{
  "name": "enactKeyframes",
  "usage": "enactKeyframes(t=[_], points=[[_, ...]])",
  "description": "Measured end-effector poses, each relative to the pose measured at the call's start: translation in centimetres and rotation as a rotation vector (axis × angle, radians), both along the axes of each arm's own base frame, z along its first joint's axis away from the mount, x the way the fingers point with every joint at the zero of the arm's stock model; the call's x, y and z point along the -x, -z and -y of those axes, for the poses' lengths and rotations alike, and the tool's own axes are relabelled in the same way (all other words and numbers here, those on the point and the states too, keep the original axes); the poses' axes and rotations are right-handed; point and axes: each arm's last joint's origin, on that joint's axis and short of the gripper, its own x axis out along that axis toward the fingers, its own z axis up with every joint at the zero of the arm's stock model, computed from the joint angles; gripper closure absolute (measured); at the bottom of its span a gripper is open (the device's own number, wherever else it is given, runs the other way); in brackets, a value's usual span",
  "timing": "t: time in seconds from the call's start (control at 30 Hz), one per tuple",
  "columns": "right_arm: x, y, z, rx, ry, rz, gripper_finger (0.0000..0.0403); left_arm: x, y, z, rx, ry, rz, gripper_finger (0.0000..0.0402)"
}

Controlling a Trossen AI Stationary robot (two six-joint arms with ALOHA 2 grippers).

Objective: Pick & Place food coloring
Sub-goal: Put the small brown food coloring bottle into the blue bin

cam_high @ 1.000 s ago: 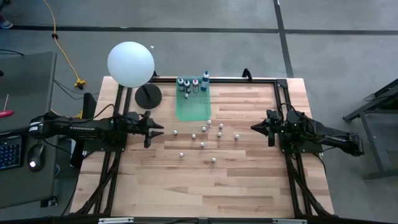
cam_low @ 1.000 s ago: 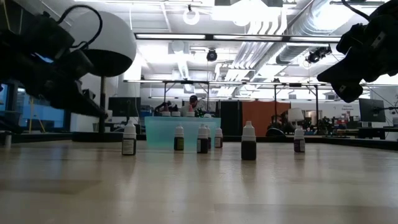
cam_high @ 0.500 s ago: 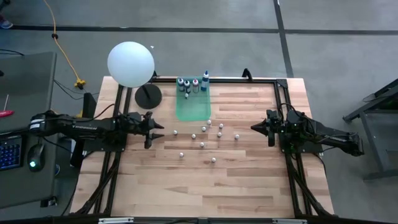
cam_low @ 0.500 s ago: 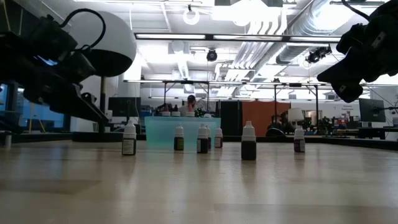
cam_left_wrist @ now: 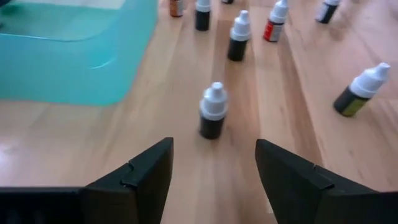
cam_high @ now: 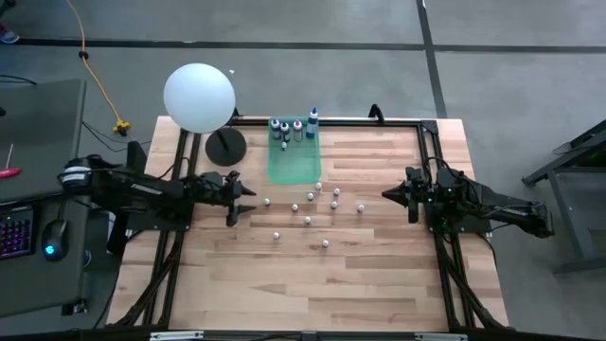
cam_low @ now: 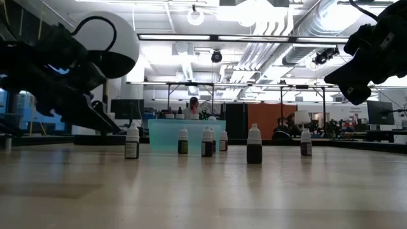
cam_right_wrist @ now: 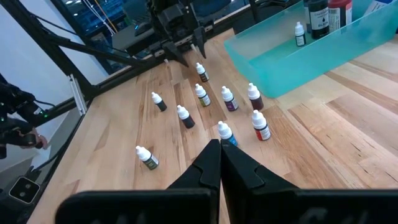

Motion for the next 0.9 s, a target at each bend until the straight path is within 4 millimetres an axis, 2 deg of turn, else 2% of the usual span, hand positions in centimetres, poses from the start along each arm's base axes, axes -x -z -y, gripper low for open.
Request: enactKeyframes(t=[0.17, 0.43, 0.9], points=[[0.0, 0.0, 0.0, 0.0, 0.0, 0.0, 0.0402, -0.8, 0.8, -0.1, 0.011, 0.013, -0.037, 0.0176], [0.0, 0.0, 0.0, 0.0, 0.0, 0.0, 0.0402, -2.3, 0.5, -0.4, -0.015, 0.022, 0.034, 0.0176], [0.0, 0.0, 0.0, 0.0, 0.0, 0.0, 0.0402, -2.5, 0.2, -0.4, -0.03, 0.027, 0.071, 0.0176]])
